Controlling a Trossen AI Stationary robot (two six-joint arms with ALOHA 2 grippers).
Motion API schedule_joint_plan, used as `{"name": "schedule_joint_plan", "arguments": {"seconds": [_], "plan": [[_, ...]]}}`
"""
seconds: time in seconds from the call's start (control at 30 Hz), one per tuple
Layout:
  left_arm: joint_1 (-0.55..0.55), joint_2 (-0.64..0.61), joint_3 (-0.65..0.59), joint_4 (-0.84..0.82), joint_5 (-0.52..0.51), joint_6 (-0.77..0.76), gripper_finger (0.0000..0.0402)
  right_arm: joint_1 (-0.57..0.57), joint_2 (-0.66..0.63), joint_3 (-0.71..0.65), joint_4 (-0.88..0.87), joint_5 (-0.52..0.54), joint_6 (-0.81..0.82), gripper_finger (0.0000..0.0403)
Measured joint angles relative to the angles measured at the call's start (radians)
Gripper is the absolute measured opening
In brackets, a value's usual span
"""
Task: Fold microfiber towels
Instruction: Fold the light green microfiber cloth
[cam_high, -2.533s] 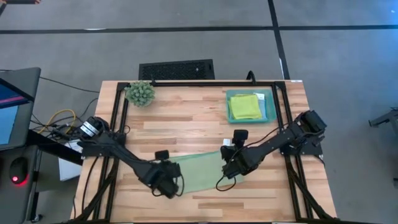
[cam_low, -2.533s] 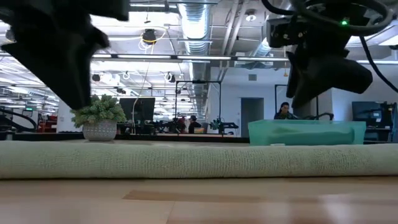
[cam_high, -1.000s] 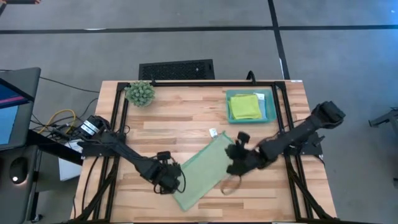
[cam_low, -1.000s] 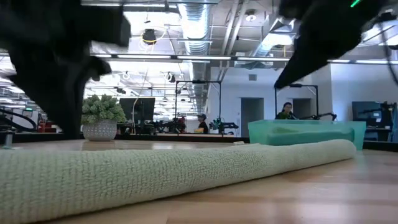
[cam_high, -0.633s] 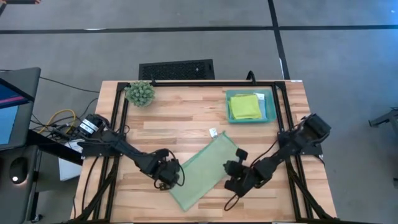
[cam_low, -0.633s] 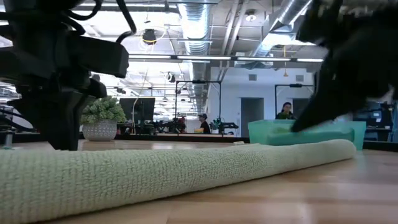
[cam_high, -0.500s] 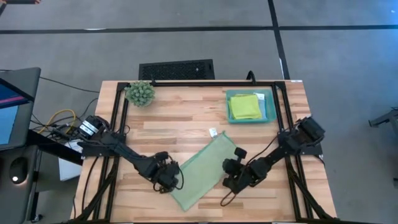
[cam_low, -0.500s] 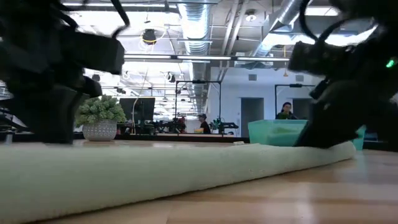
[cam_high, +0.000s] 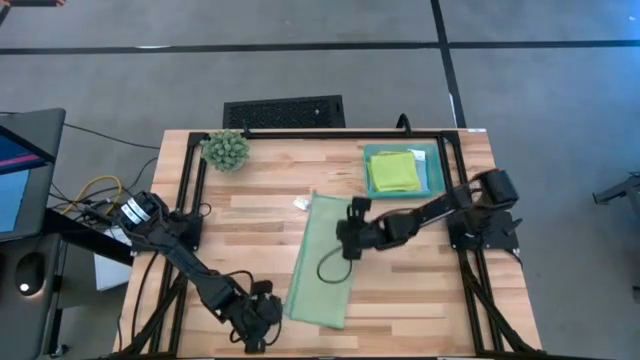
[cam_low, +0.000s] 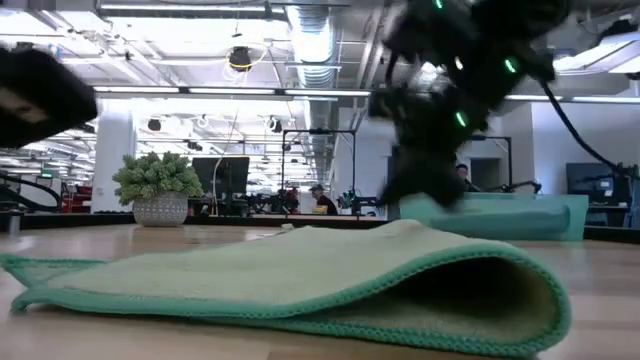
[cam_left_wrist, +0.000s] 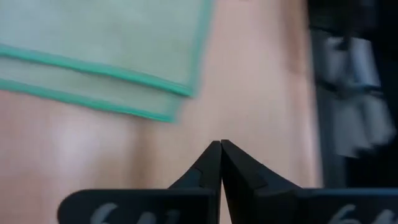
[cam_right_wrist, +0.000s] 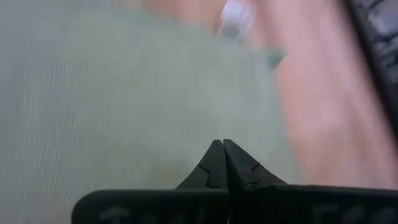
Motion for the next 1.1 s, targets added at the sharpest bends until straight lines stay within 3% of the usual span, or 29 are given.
{"name": "schedule_joint_plan", "arguments": {"seconds": [0.13,0.3,0.47,0.57,0.77,0.97,1.1], "plan": [[0.024,-0.01,0.006,-0.075,-0.112,0.057,0.0,0.002,-0.134,0.008,-0.016,-0.046,-0.048,0.0001],[0.119,-0.001,-0.017,-0.035,-0.122,0.179,0.0,0.102,-0.254,-0.026,-0.033,-0.175,0.243,0.0001],[0.213,0.016,-0.036,0.054,0.009,0.292,0.0,0.291,-0.194,-0.12,0.076,-0.056,0.463,0.0001],[0.244,0.055,-0.035,0.096,0.076,0.299,0.0,0.337,-0.111,-0.141,0.154,-0.013,0.554,0.0001],[0.244,0.145,-0.03,0.221,0.155,0.283,0.0,0.317,0.035,-0.123,0.292,-0.053,0.561,0.0001],[0.212,0.17,-0.007,0.308,0.142,0.227,0.0,0.21,0.052,-0.119,0.173,-0.134,0.513,0.0001],[0.207,0.163,0.076,0.23,0.104,0.314,0.0,0.116,0.007,-0.129,0.123,-0.158,0.356,0.0001]]}}
